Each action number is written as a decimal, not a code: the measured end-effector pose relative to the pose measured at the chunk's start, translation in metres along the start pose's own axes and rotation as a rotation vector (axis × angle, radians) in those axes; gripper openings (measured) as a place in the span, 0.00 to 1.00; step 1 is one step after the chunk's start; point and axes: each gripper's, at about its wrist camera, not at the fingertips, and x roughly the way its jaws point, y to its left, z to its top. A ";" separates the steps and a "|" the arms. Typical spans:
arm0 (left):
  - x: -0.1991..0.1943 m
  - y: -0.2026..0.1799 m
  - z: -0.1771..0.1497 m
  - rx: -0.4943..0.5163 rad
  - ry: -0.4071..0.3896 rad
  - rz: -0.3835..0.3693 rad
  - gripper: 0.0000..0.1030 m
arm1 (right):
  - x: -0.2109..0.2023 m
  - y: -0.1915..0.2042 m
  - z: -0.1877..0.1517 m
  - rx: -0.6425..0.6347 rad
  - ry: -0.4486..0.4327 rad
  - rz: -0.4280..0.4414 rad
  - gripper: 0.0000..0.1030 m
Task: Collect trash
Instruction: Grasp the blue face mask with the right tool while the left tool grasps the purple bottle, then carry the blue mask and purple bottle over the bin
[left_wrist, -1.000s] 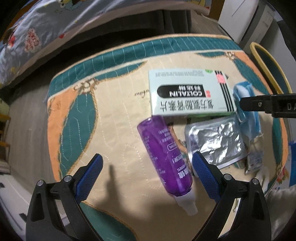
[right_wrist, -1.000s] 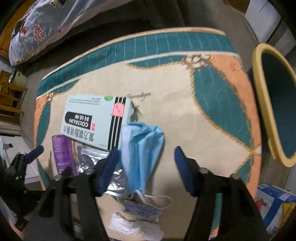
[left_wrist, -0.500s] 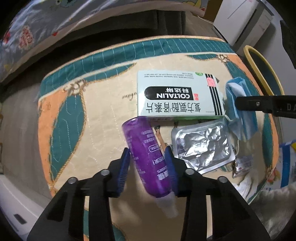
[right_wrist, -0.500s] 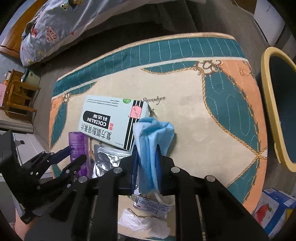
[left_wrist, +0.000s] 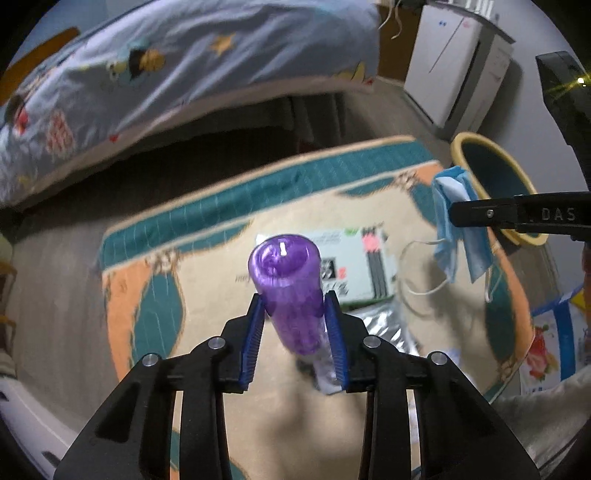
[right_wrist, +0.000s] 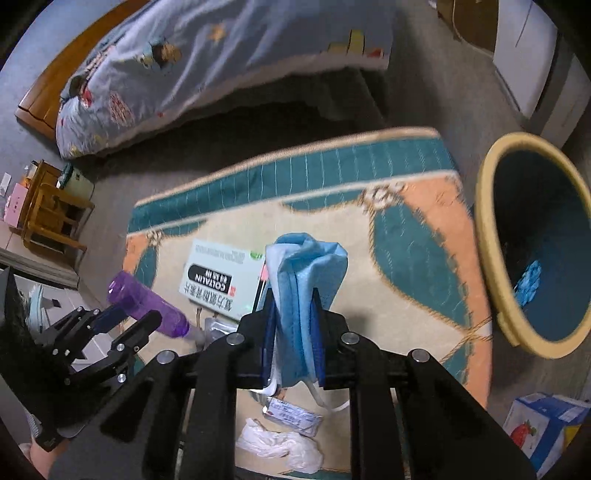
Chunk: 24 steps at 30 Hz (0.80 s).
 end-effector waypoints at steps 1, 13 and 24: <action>-0.007 -0.005 0.005 0.010 -0.025 0.000 0.33 | -0.005 -0.002 0.001 -0.007 -0.017 -0.005 0.16; -0.047 -0.045 0.038 0.063 -0.184 -0.045 0.33 | -0.045 -0.042 0.009 0.051 -0.139 -0.010 0.16; -0.043 -0.092 0.055 0.136 -0.200 -0.068 0.33 | -0.066 -0.086 0.006 0.091 -0.182 -0.052 0.16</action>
